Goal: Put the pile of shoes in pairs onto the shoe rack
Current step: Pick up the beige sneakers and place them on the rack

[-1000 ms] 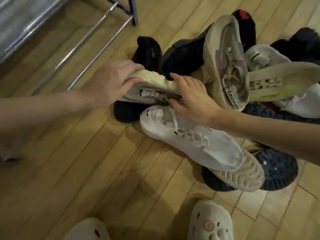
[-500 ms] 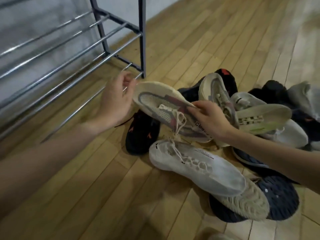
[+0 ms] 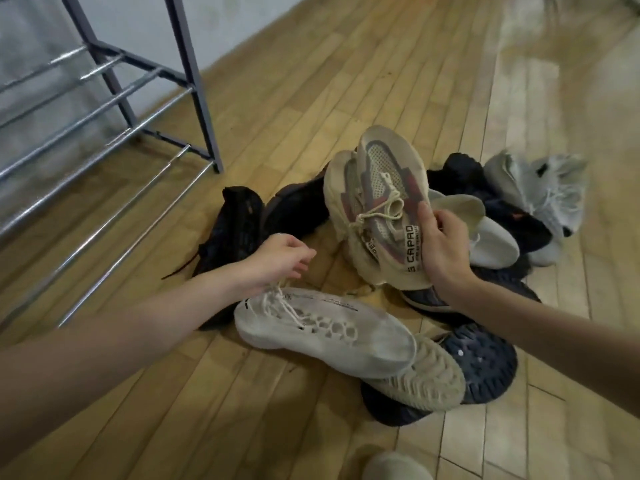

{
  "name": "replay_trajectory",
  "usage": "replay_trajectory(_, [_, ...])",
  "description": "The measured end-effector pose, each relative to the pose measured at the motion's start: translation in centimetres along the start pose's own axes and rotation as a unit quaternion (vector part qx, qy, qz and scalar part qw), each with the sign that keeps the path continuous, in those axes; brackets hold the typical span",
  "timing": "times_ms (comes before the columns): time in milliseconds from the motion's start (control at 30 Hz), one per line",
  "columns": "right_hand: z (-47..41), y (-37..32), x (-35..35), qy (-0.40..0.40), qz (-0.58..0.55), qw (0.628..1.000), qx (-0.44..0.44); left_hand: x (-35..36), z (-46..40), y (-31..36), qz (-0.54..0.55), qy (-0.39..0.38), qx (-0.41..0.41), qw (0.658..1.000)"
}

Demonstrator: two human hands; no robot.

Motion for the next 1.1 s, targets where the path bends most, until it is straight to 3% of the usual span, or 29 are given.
replay_trajectory(267, [-2.1,2.7,-1.8,0.017,0.036,0.999,-0.011,4.9,-4.0,-0.2,0.152,-0.075,-0.078,0.982])
replay_trajectory(400, [-2.1,3.4,-1.8,0.015,0.033,0.999,-0.006,6.9,-4.5,0.4,0.165,-0.113,-0.088,0.976])
replay_trajectory(733, [-1.2,2.8,-1.5,0.040,-0.019,0.999,0.008,5.9,-3.7,1.9,0.174,-0.079,-0.046,0.981])
replay_trajectory(967, [0.3,0.8,-0.5,0.014,-0.021,0.999,-0.034,-0.7,1.0,1.4,0.199,-0.051,-0.028,0.978])
replay_trajectory(1100, [1.2,-0.4,1.9,-0.015,-0.024,0.998,-0.059,-5.1,4.7,-0.2,0.185,0.008,0.001,0.983])
Point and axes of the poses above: each hand's wrist, its own z-axis away from the middle knuckle, its own x-axis out of the palm, y = z × x, the point moved 2 cm from there along -z, towards the middle knuckle, and after that the axes turned 4 degrees about x, right-handed, at the moved point
